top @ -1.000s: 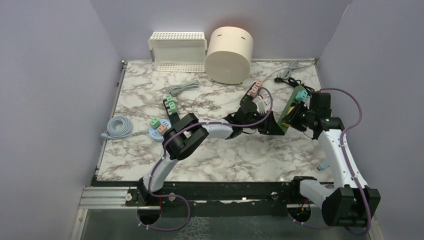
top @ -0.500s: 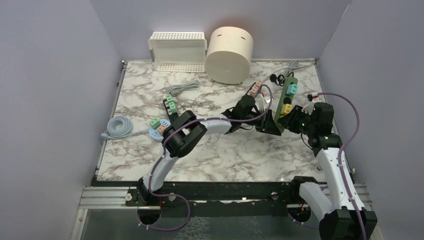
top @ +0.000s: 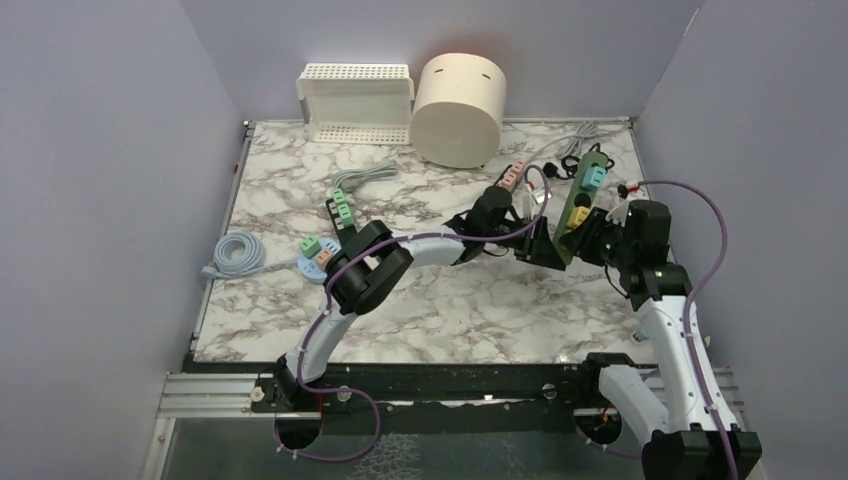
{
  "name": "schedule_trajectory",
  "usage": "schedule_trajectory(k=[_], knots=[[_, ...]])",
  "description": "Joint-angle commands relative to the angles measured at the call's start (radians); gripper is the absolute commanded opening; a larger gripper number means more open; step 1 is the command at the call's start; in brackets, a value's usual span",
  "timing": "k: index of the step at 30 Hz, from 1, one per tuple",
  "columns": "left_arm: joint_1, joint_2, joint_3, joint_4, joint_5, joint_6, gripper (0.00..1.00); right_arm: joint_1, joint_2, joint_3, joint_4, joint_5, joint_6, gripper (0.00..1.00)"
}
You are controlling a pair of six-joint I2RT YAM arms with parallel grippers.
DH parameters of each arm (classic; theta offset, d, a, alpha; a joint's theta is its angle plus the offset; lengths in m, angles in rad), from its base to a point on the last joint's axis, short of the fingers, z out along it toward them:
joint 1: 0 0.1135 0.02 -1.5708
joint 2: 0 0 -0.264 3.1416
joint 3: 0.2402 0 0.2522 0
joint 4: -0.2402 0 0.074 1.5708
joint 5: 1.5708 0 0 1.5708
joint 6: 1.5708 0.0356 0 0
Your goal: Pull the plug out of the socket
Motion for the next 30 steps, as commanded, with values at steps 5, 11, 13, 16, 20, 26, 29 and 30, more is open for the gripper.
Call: schedule_trajectory(k=[5, 11, 13, 16, 20, 26, 29, 30], knots=[[0.054, 0.033, 0.044, 0.057, -0.064, 0.024, 0.0, 0.013, 0.05, 0.115, -0.024, -0.033, 0.004, 0.01], [0.054, 0.035, 0.047, 0.036, -0.091, 0.025, 0.0, 0.226, 0.175, 0.205, -0.037, 0.105, 0.089, 0.01], [0.053, 0.028, 0.048, 0.029, -0.099, 0.028, 0.0, 0.338, 0.222, 0.257, -0.086, 0.301, 0.123, 0.01], [0.054, 0.021, 0.047, 0.015, -0.103, 0.038, 0.0, 0.378, 0.258, 0.292, -0.142, 0.425, 0.15, 0.01], [0.057, 0.011, 0.04, 0.006, -0.096, 0.048, 0.0, 0.377, 0.196, 0.242, -0.102, 0.349, 0.105, 0.01], [0.071, -0.002, 0.031, 0.004, -0.08, 0.065, 0.0, 0.378, 0.001, 0.111, 0.061, -0.033, 0.015, 0.01], [0.088, -0.005, 0.039, 0.003, -0.033, 0.083, 0.0, 0.377, 0.023, 0.139, 0.012, -0.158, -0.061, 0.01], [0.098, -0.002, 0.043, 0.003, -0.008, 0.089, 0.0, 0.378, 0.048, 0.157, -0.016, -0.214, -0.099, 0.01]])
